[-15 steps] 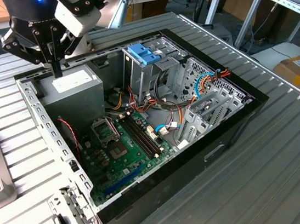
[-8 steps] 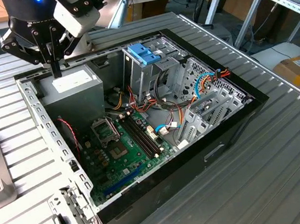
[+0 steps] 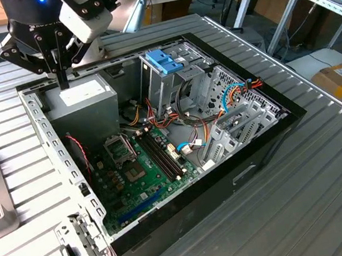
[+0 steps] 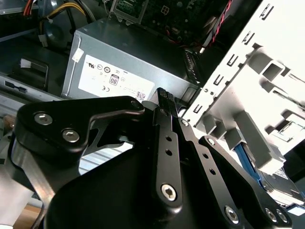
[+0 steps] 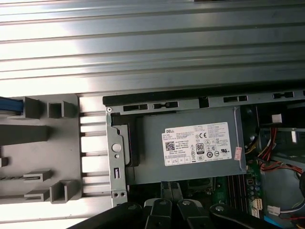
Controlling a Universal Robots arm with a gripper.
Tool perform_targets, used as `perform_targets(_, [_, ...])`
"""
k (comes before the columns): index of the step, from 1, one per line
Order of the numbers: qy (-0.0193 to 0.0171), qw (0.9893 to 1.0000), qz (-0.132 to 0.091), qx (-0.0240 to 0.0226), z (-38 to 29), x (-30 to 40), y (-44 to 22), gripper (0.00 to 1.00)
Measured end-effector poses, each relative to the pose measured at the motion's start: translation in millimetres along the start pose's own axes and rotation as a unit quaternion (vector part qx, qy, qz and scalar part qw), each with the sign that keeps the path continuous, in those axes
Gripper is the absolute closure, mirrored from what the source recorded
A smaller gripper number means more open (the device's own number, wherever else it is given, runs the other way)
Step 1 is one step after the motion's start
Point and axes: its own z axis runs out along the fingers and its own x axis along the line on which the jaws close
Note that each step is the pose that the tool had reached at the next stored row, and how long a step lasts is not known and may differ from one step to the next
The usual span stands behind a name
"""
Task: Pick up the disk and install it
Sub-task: 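Reach for the disk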
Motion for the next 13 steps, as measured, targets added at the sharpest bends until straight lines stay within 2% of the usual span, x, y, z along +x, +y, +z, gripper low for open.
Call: perform_targets(13, [0.0,1.0,0.0,0.0,-0.1,3.2,-0.2,0.9])
